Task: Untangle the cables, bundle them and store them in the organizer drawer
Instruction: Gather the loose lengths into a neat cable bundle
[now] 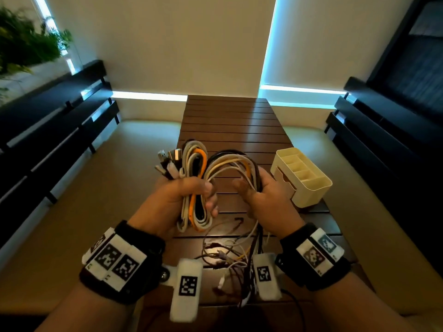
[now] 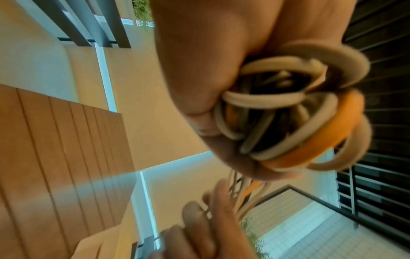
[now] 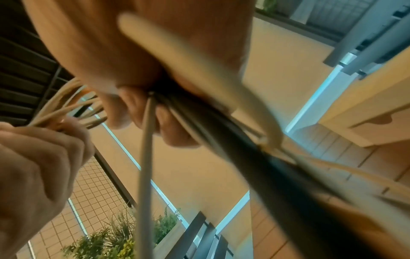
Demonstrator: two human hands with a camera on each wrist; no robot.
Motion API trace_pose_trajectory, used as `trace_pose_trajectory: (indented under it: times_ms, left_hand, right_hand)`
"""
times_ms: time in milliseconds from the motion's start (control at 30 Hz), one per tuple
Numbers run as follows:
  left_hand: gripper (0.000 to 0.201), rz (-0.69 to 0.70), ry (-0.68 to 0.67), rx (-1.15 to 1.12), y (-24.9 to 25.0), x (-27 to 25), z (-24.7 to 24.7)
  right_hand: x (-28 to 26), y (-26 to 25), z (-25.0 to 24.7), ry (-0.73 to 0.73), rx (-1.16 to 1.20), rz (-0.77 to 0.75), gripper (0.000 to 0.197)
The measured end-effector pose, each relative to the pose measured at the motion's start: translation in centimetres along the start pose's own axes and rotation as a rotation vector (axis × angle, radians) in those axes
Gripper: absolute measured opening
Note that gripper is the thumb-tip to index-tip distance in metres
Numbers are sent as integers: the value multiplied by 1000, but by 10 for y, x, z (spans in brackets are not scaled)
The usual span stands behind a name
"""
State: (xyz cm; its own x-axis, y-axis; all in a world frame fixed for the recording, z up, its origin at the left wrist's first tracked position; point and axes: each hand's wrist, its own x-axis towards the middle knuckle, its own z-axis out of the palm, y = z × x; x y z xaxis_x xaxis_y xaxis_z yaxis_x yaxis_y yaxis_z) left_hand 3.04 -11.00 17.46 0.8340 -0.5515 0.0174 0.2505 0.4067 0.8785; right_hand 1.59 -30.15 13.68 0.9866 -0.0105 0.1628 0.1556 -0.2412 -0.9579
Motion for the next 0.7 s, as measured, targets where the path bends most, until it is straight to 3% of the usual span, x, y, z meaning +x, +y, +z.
trace_pose_trajectory:
  times_ms: [133,200,300,367,467,700]
  left_hand:
    - [37,90,131,147,-20,8,7]
    - [34,120,162,171,-27,12,15]
    - [11,145,157,252,-29,18,29]
    - [23,149,124,268,-28,22,37]
    - [11,169,103,284,-23,29,46]
    - [27,135,96,248,-20,35,51]
  right_hand:
    - [-5,-6,-4,8,23,-30,23]
    - [-8,-9,-4,-3,117,8,28]
    - [-11,-15,-5,28,133,36,52]
    - [-12,-19,-8,63,162,32,47]
    - [-12,-25,-14,99,164,5,40]
    - [-11,-34,-19,133,144,63,52]
